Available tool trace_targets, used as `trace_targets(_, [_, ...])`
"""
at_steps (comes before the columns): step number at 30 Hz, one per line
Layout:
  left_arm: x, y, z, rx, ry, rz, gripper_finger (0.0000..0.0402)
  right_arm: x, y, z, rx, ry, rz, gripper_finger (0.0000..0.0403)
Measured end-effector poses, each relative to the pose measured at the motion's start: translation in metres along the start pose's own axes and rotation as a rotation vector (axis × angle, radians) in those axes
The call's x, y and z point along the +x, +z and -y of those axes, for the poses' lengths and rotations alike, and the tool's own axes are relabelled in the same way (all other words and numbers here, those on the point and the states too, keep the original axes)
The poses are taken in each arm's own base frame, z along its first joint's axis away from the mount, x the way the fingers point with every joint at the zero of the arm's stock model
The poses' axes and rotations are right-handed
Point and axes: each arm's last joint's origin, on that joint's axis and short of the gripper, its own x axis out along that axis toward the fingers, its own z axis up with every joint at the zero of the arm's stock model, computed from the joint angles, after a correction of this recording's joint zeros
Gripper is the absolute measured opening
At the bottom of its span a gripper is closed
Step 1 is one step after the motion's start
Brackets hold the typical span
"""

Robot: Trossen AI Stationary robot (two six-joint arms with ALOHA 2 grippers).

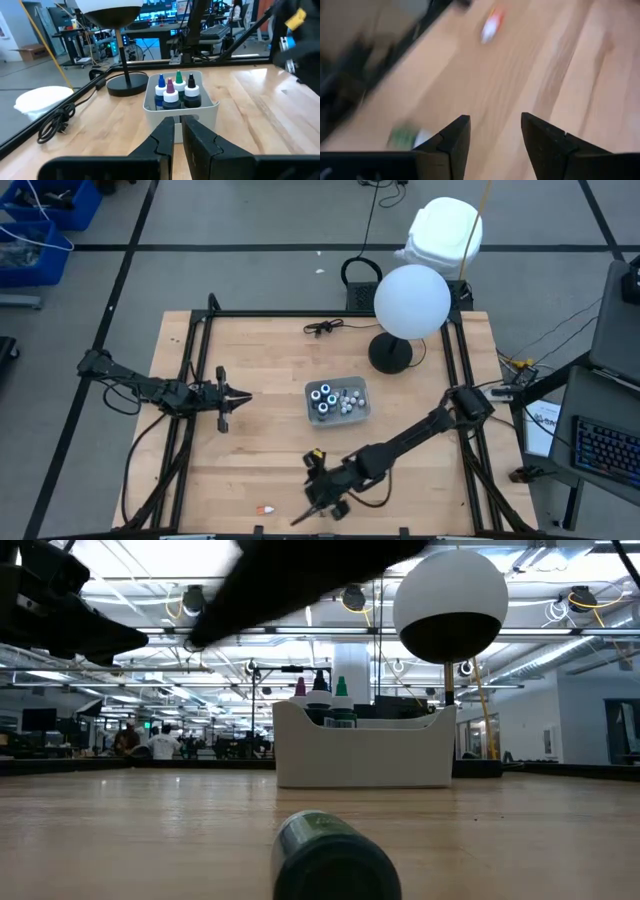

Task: Pick & Place food coloring
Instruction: Put the small green food coloring bottle into the gray bin

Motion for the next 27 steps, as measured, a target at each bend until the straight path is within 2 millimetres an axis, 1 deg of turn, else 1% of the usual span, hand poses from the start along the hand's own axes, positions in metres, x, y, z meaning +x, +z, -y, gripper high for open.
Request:
trace_targets(2, [0.0,0.0,0.0,0.007,0.0,0.0,0.0044,-0.019,0.003,-0.001,-0.053,0.011,-0.034,0.0165])
trace_targets(5, [0.0,0.0,0.0,0.012,0.005,0.002,0.0044,-0.049,0.014,0.0,-0.151,0.016,0.006,0.0166])
trace_targets(7, [0.0,0.0,0.0,0.033,0.008,0.003,0.0044,-0.057,0.015,-0.002,-0.253,0.046,0.001,0.0165])
trace_targets(8, [0.0,0.0,0.0,0.041,0.008,0.002,0.0044,-0.058,0.013,-0.005,-0.308,0.064,-0.014,0.0164])
trace_targets(13, [0.0,0.001,0.0,0.043,0.009,0.004,0.0044,-0.059,0.007,-0.016,-0.555,0.149,-0.051,0.0152])
trace_targets(17, [0.0,0.0,0.0,0.051,0.008,0.003,0.0044,-0.045,-0.008,-0.018,-0.699,0.174,-0.034,0.0144])
trace_targets(23, [0.0,0.0,0.0,0.034,0.008,0.001,0.0044,-0.025,-0.025,-0.012,-0.85,0.161,0.121,0.0145])
trace_targets(25, [0.0,0.0,0.0,0.03,0.007,-0.001,0.0044,-0.019,-0.032,-0.008,-0.871,0.166,0.161,0.0145])
trace_targets(27, [0.0,0.0,0.0,0.03,0.007,-0.002,0.0044,-0.016,-0.034,-0.003,-0.869,0.183,0.235,0.0145])
